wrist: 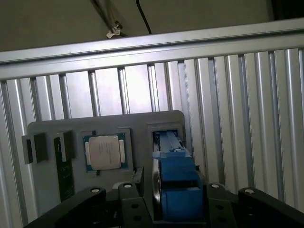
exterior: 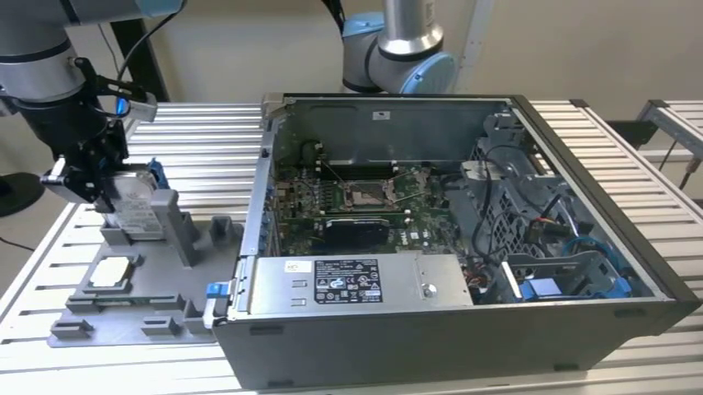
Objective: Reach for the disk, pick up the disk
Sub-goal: 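Pick up the disk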
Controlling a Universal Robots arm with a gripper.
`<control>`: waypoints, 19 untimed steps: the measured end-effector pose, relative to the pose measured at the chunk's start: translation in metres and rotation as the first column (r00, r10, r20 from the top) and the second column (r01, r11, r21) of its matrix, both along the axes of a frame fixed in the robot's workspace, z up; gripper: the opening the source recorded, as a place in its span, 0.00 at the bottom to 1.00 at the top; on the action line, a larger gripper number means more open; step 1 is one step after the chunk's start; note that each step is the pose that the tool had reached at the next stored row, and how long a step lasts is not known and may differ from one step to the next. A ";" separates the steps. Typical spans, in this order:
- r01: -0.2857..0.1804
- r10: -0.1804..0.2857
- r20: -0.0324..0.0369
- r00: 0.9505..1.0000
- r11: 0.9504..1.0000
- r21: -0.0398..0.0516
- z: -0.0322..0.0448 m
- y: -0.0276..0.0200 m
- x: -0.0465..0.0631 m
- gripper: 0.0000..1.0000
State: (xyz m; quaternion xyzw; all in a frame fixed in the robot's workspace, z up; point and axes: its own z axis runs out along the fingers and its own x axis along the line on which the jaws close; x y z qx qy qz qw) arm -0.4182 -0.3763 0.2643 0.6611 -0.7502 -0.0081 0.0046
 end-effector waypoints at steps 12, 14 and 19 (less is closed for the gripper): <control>0.000 0.000 0.000 1.000 1.000 0.000 -0.0005 0.0001 0.000 0.00; 0.000 0.000 0.000 1.000 1.000 0.000 -0.0005 0.0000 0.000 0.00; 0.000 0.000 0.000 1.000 1.000 0.000 -0.0006 0.0000 0.000 0.00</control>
